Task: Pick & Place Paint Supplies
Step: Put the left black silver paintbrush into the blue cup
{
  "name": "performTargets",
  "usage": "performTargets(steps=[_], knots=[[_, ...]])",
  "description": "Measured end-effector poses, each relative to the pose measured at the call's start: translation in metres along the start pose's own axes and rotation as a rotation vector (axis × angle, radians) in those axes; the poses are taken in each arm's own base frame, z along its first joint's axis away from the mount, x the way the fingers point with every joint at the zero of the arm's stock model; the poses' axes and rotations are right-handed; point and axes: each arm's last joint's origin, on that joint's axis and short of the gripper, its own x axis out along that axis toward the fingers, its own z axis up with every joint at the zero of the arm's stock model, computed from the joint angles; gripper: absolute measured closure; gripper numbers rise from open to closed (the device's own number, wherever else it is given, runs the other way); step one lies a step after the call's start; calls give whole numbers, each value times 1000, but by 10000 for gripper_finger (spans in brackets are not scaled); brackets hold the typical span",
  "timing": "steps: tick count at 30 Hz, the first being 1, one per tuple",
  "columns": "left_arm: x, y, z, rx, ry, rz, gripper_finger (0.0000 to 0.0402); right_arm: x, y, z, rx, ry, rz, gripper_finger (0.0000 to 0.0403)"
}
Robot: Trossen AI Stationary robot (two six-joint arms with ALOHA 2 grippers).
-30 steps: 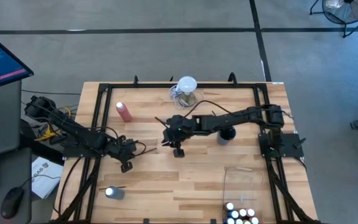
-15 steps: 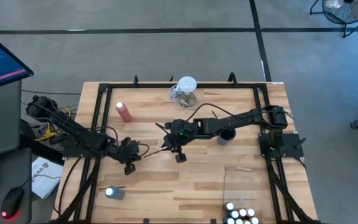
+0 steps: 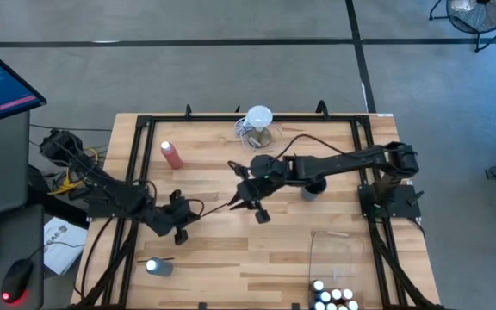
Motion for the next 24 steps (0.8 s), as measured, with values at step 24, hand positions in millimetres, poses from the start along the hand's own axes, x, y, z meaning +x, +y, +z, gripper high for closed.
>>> performTargets(steps=[24], knots=[[-25, -27, 65, 214, -683, -67, 401, -56, 19, -25, 69, -785, -83, 349]])
